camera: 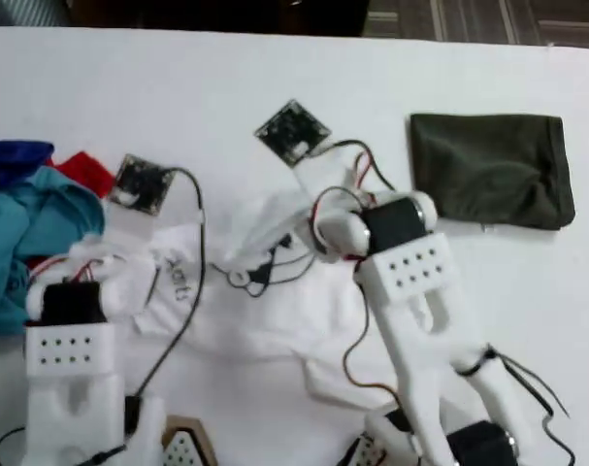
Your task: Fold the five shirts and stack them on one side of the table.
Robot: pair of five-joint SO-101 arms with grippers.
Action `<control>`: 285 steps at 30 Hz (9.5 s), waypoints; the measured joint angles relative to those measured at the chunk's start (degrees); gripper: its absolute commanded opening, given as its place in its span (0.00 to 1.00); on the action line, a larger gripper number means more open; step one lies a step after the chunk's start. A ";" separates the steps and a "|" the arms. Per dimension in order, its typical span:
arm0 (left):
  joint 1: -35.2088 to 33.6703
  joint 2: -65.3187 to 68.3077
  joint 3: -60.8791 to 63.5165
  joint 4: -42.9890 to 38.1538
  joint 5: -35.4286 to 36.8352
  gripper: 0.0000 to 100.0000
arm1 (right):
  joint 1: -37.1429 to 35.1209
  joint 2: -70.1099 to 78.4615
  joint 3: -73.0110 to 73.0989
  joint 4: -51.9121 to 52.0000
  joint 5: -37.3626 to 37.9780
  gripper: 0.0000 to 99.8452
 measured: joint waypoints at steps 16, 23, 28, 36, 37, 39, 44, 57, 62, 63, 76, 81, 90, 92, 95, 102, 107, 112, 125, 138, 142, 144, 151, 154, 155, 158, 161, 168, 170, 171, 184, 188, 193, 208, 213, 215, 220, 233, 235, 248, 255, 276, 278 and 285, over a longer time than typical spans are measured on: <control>0.26 0.00 -25.85 8.26 1.58 0.03 | 17.23 -18.37 -6.24 -6.86 -0.35 0.02; 0.53 -0.09 -34.02 8.35 6.42 0.03 | 21.36 -19.87 -11.52 -7.03 -0.35 0.02; 0.53 -0.09 -37.36 8.70 7.12 0.03 | 21.63 -19.87 -15.38 -7.03 -2.37 0.02; 0.53 -0.79 -44.13 19.69 7.12 0.03 | 21.63 -19.96 -28.57 -1.93 -2.46 0.02; 0.53 -0.79 -44.40 21.27 7.12 0.03 | 21.63 -19.96 -30.51 -0.88 -2.46 0.02; 0.53 -0.79 -45.45 24.00 7.12 0.03 | 21.63 -19.96 -34.73 0.62 -2.46 0.02; 0.53 -0.70 -50.64 27.34 7.12 0.03 | 21.63 -20.22 -43.16 0.79 -2.46 0.02; -3.34 -0.88 -68.22 29.98 7.12 0.03 | 21.63 -20.92 -54.68 5.01 -0.26 0.02; -4.40 -0.97 -68.66 30.07 7.12 0.03 | 21.54 -21.27 -56.00 5.01 0.62 0.02; -4.40 -0.97 -68.66 30.07 7.12 0.03 | 21.54 -21.27 -56.00 5.01 0.79 0.02; -4.40 -4.13 -69.19 30.07 7.12 0.03 | 21.54 -21.19 -56.00 5.63 0.88 0.02; -4.48 -8.62 -65.85 30.07 7.12 0.03 | 18.55 -24.44 -56.00 10.46 0.88 0.02; -4.48 -12.31 -58.02 30.07 7.12 0.03 | 16.88 -26.81 -55.82 13.27 0.88 0.02; -4.48 -10.90 -57.23 29.98 7.12 0.03 | 16.53 -25.67 -54.59 12.40 0.88 0.02; -4.48 -4.84 -55.30 27.78 7.12 0.03 | 16.53 -21.54 -49.14 10.02 0.79 0.02; -4.40 17.14 -54.51 18.81 6.95 0.03 | 16.62 -9.85 -33.67 -1.23 0.79 0.02; -4.13 33.23 -54.42 11.34 3.69 0.03 | 16.62 -0.18 -24.00 -11.69 0.79 0.02; -2.64 50.20 -59.08 8.44 0.79 0.03 | 16.62 13.45 -23.21 -21.36 0.79 0.02; -2.55 94.86 -108.75 22.07 0.35 0.03 | 16.62 45.01 -45.45 -16.44 0.79 0.02; -1.85 115.25 -124.40 30.07 0.44 0.03 | 16.79 58.64 -47.65 -6.51 0.79 0.02; -1.85 112.00 -121.14 30.07 0.44 0.03 | 16.70 57.23 -47.82 -2.20 0.79 0.02; -1.85 107.34 -115.87 30.07 0.44 0.03 | 16.79 55.12 -47.82 0.88 0.79 0.02; -1.85 84.04 -86.33 30.07 0.44 0.03 | 16.70 46.51 -47.82 12.84 0.79 0.02; -1.85 74.20 -73.67 30.07 0.44 0.03 | 16.18 42.02 -47.65 17.93 0.79 0.02; -1.85 71.03 -69.98 30.07 0.44 0.03 | 15.47 40.26 -46.42 19.60 0.79 0.02; -1.67 62.68 -60.22 30.07 -0.79 0.03 | 13.36 33.41 -38.77 21.89 0.79 0.02; -1.67 56.97 -51.52 29.36 -3.16 0.03 | 12.75 23.30 -25.05 18.73 0.79 0.02; -1.76 51.08 -34.90 26.11 -5.80 0.03 | 12.75 -7.91 17.41 5.71 2.64 0.02; -1.67 50.64 -30.77 24.62 -6.24 0.03 | 12.75 -16.18 27.16 5.01 4.13 0.02; -1.67 50.64 -28.84 23.82 -6.51 0.03 | 13.10 -19.96 30.86 4.92 5.01 0.02; -1.67 46.33 -19.43 22.51 -6.77 0.03 | 24.62 -35.08 38.86 8.35 17.23 0.02; -1.58 38.68 -18.90 24.26 -6.77 0.03 | 24.79 -35.08 38.86 9.49 18.46 0.02; -1.58 34.55 -14.59 24.44 -6.77 0.03 | 25.41 -35.08 38.86 11.60 21.01 0.02; -1.58 42.90 -5.54 15.38 -6.77 0.03 | 27.43 -35.16 44.75 12.22 31.03 0.05; -1.58 43.08 -5.63 15.38 -6.77 0.15 | 27.43 -35.16 44.84 12.22 31.03 0.22; -1.58 43.08 -5.63 15.38 -6.77 0.20 | 27.43 -35.16 44.84 12.22 31.12 0.23; -1.58 43.08 -8.26 17.67 -6.77 0.21 | 27.43 -35.16 44.75 12.31 31.21 0.20; -1.58 43.52 -32.62 29.27 -6.77 0.20 | 27.43 -35.16 10.37 24.35 31.30 0.19; -1.58 43.52 -32.97 29.19 -6.77 0.14 | 27.43 -35.16 5.98 24.26 30.07 0.18; 2.37 43.87 -22.33 8.53 -4.04 0.03 | 18.37 -1.67 15.21 -11.60 7.91 0.02; 5.01 52.66 -17.14 -1.76 -2.73 0.03 | 15.30 22.68 7.91 -15.30 3.52 0.02; -1.49 116.92 -106.81 30.33 -2.29 0.03 | 19.96 56.44 -22.59 -14.59 3.52 0.02; -1.23 118.33 -111.74 30.33 -2.29 0.03 | 19.96 56.79 -25.58 -11.96 3.52 0.02; -0.62 111.91 -104.09 30.33 -2.37 0.03 | 20.84 53.10 -29.89 -1.76 3.52 0.02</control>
